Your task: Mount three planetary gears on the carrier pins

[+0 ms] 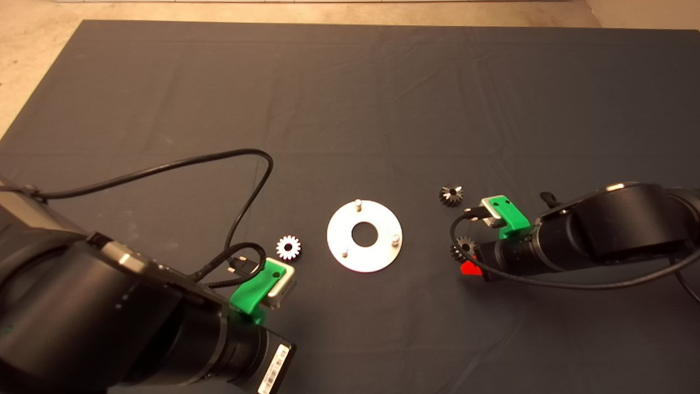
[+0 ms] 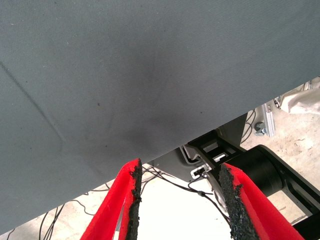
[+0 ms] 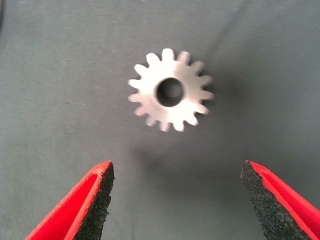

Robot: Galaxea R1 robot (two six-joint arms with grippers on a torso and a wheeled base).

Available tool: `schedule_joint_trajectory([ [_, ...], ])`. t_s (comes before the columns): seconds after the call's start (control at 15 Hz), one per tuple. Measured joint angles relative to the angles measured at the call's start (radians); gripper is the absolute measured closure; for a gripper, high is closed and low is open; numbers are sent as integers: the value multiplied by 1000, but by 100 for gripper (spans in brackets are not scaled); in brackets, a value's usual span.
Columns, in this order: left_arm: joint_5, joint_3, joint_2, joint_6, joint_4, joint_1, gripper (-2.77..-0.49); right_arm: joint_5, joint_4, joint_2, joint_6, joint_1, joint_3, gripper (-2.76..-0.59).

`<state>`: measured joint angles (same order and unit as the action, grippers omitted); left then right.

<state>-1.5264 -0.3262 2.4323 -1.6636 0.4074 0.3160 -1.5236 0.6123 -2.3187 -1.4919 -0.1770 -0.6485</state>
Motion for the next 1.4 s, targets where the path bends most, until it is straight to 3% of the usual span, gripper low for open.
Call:
schedule_joint_trajectory([
  [0.13,0,0,0,0,0,0,-103,1,2,0,8,0,-6,-189],
  [0.4,0,0,0,0,0,0,-103,4,4,-1,72,0,-65,-189],
  [0.73,0,0,-1,0,0,0,-103,4,9,-8,74,0,-79,-189],
  [1.07,0,0,-3,0,0,0,-103,6,9,-57,74,0,-79,-189],
  [1.2,0,0,-3,0,0,0,-103,18,9,-68,74,0,-80,-189],
  [1.27,0,0,-3,0,0,0,-103,41,9,-70,74,0,-100,-189],
  [1.4,0,0,-3,0,0,0,-103,52,11,-70,77,2,-120,-189],
])
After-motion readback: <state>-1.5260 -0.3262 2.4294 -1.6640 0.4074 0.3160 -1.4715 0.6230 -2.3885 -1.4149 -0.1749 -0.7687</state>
